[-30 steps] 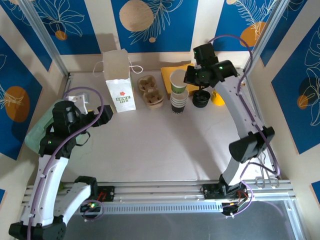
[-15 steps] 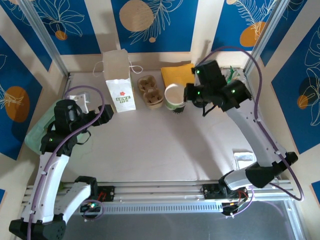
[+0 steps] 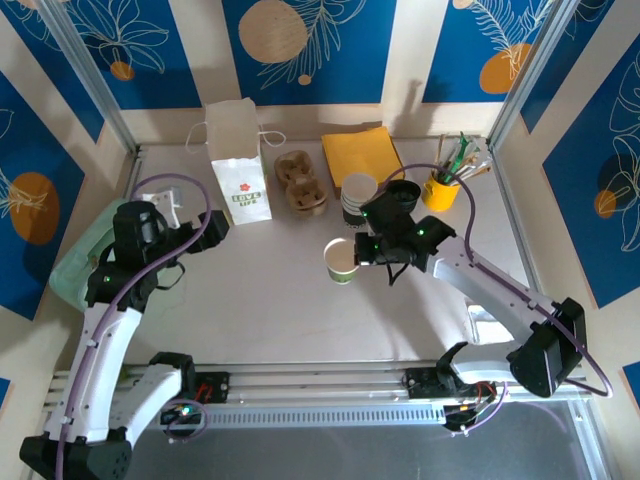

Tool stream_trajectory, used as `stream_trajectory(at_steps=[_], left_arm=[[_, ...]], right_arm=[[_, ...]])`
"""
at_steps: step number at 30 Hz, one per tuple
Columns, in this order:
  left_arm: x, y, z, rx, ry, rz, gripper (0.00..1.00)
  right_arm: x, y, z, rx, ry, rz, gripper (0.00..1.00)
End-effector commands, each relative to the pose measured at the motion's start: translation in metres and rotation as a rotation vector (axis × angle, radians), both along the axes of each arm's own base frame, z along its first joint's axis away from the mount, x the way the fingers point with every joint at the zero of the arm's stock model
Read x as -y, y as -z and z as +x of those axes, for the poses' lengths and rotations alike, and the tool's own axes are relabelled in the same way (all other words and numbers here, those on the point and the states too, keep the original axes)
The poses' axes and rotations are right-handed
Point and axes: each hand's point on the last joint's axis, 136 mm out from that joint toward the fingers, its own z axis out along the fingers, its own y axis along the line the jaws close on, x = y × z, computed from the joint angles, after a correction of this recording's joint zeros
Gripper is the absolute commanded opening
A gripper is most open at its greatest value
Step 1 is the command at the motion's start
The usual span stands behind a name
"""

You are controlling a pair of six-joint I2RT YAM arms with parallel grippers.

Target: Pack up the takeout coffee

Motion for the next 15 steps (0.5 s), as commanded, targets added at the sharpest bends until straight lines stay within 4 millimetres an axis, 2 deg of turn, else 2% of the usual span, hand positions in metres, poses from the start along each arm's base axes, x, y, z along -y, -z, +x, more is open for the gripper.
stream_trajectory(at_steps=[1,15], left_arm=[[0.002,-0.009,-0.001,0.035,0.006,-0.02,0.99],[0.002,-0.007,0.001,0.03,0.004,-0.029,0.99]], right_arm=[[-0.015,0.0,0.006,0.035,0.018,0.061,0.0],[-0.034,0.034,-0.002,-0.034,-0.014,0.042,0.0]])
